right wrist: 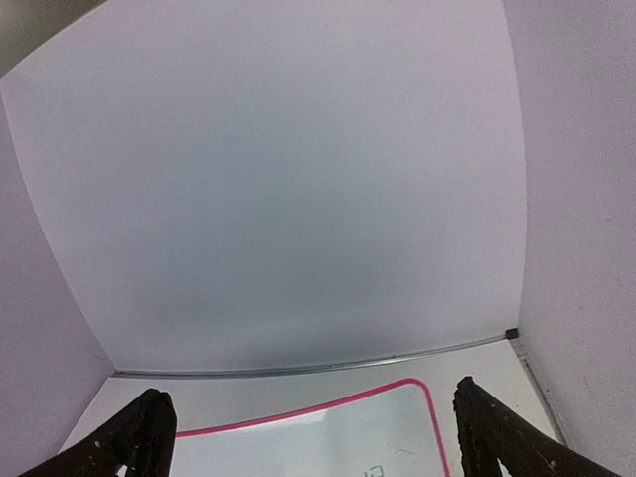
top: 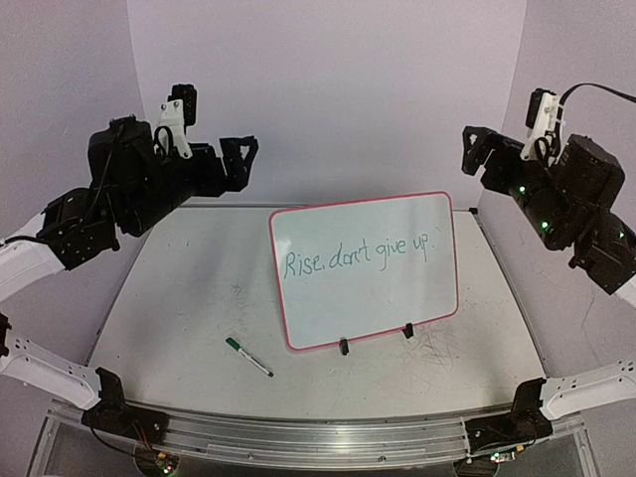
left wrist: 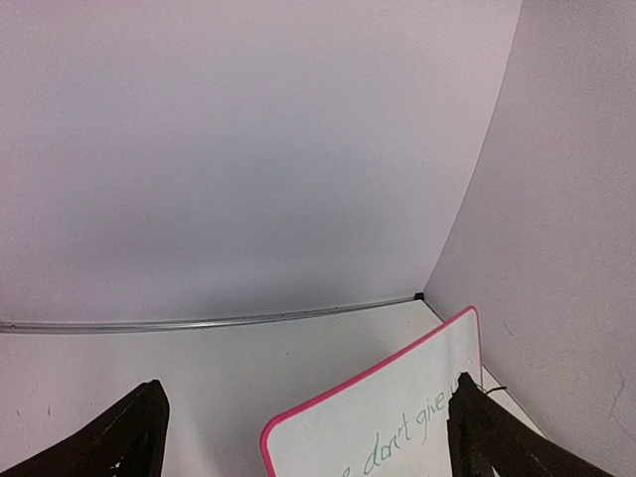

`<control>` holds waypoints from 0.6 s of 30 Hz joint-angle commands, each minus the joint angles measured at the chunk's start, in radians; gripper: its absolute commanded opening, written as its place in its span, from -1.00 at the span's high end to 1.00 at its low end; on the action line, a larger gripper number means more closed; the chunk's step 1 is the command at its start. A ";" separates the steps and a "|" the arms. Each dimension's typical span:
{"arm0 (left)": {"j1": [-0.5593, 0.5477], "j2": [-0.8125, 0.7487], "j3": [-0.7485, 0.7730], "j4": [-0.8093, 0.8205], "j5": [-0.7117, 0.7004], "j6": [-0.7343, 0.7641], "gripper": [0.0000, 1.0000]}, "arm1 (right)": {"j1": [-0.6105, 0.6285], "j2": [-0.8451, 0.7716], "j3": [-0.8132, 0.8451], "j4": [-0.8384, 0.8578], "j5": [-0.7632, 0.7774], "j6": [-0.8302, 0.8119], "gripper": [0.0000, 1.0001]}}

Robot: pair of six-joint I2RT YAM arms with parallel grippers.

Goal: Write a sentence on the whiteboard
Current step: Reset both arms

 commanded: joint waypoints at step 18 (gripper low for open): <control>0.456 0.073 0.143 -0.153 0.195 -0.017 -0.99 | -0.542 -0.014 -0.040 -0.038 -0.255 -0.019 -0.97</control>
